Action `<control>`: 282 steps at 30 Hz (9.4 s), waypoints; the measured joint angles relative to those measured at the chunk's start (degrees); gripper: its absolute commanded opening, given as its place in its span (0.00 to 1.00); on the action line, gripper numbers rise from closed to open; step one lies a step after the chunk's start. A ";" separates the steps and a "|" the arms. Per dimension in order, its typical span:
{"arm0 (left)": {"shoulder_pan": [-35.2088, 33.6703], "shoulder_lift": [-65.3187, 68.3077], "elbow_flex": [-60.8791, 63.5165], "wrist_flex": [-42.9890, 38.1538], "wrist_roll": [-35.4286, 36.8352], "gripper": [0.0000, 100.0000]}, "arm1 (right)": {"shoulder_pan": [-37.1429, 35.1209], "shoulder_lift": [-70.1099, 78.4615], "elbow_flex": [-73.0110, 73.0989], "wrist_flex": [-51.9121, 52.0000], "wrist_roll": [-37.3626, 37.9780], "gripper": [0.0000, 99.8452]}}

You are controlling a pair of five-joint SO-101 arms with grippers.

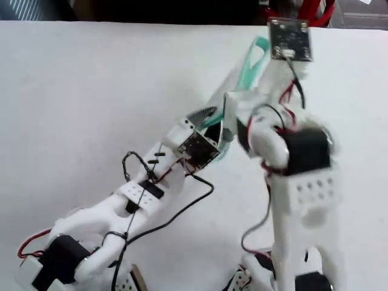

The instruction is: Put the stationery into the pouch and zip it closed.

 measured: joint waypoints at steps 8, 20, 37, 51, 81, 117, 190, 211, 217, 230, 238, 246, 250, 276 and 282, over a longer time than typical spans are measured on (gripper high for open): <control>-0.09 0.00 0.00 0.00 -0.09 0.02 | 1.85 -8.88 0.53 9.49 9.41 0.21; -0.44 0.00 0.00 0.00 -0.09 0.02 | -0.62 -16.97 27.43 1.85 8.62 0.33; -1.76 0.18 0.00 0.09 -0.09 0.02 | -9.14 -28.31 53.80 -26.99 8.18 0.29; -1.58 0.18 0.09 0.09 -0.53 0.02 | -8.44 -40.97 67.96 -33.14 10.73 0.15; -1.32 0.18 0.18 0.09 -0.18 0.02 | -8.97 -70.51 90.81 -50.55 19.16 0.12; -1.32 0.18 0.18 0.09 -0.53 0.02 | -6.86 -52.84 85.71 -59.16 19.16 0.02; 3.96 -36.84 10.20 25.85 -5.54 0.02 | -17.23 -46.24 27.96 3.16 19.52 0.17; 3.96 -36.84 10.20 25.85 -5.54 0.02 | -11.25 -45.19 45.98 -16.44 19.52 0.03; 3.96 -36.84 10.20 25.85 -5.54 0.02 | -11.34 -44.57 48.35 -19.69 19.52 0.02; 4.13 -37.63 11.16 25.76 -5.45 0.02 | -1.41 -48.62 49.41 -32.26 19.69 0.02; 4.04 -37.63 11.16 25.67 -5.45 0.02 | 3.69 -43.43 49.32 -40.00 19.60 0.02; 4.04 -37.63 11.16 25.67 -5.45 0.02 | 5.63 -42.29 46.86 -30.07 19.60 0.06; 4.04 -37.63 11.16 25.67 -5.45 0.02 | 2.90 -46.68 42.90 -17.67 19.60 0.20; 4.48 -37.71 12.22 25.67 -5.54 0.02 | -11.96 -40.26 43.25 -14.95 52.75 0.20; 4.48 -37.71 12.22 25.67 -5.54 0.02 | -11.52 -47.21 44.31 -11.60 56.26 0.11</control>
